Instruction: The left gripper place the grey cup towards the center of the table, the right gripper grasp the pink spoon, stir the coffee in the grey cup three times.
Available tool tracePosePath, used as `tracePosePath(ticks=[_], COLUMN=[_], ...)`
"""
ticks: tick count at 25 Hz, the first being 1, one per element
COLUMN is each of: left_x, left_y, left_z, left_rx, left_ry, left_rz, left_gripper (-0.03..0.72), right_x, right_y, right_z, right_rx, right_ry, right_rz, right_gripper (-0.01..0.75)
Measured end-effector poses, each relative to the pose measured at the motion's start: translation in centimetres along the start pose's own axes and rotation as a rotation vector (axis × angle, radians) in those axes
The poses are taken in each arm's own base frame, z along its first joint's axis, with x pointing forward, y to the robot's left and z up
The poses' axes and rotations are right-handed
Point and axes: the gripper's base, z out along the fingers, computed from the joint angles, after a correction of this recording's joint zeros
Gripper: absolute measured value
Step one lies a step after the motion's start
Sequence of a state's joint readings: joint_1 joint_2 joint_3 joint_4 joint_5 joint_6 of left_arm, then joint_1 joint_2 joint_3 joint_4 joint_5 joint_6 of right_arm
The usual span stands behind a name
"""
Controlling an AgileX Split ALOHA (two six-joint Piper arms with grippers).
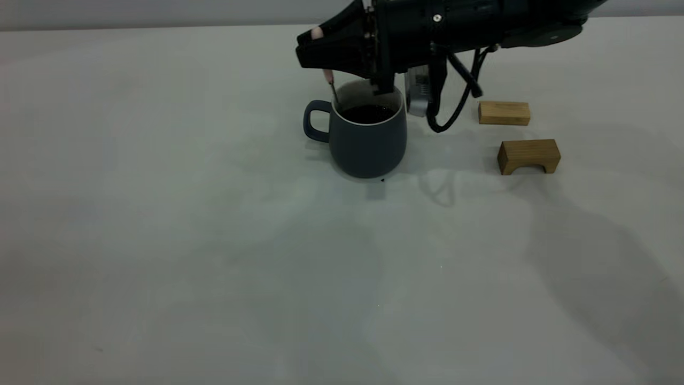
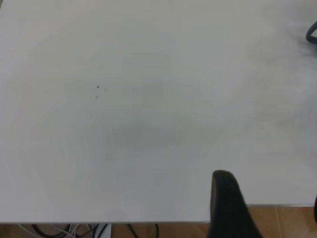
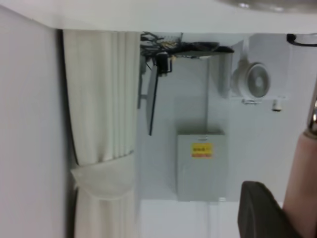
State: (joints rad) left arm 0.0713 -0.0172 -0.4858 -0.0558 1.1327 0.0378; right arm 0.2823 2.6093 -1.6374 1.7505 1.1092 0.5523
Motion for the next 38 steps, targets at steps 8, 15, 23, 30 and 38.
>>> tracePosePath(ticks=[8, 15, 23, 30, 38], left_x=[0.0, 0.0, 0.0, 0.0, 0.0], left_y=[0.0, 0.0, 0.0, 0.0, 0.0], left_z=[0.0, 0.0, 0.0, 0.0, 0.0], left_rx=[0.000, 0.001, 0.001, 0.001, 0.001], left_ry=[0.000, 0.000, 0.000, 0.000, 0.000], left_rz=[0.000, 0.000, 0.000, 0.000, 0.000], left_gripper=[0.482, 0.482, 0.482, 0.482, 0.482], right_x=[-0.8, -0.9, 1.5, 7.0, 18.8], right_y=[0.9, 0.2, -0.7, -0.6, 0.3], right_z=[-1.2, -1.8, -3.6, -10.0, -18.1], right_rx=[-0.043, 0.055, 0.361, 0.951, 1.112], right_ry=[-0.045, -0.040, -0.240, -0.649, -1.117], right_rz=[0.014, -0.026, -0.449, -1.041, -1.385], right_gripper=[0.126, 0.260, 0.585, 0.496, 0.328])
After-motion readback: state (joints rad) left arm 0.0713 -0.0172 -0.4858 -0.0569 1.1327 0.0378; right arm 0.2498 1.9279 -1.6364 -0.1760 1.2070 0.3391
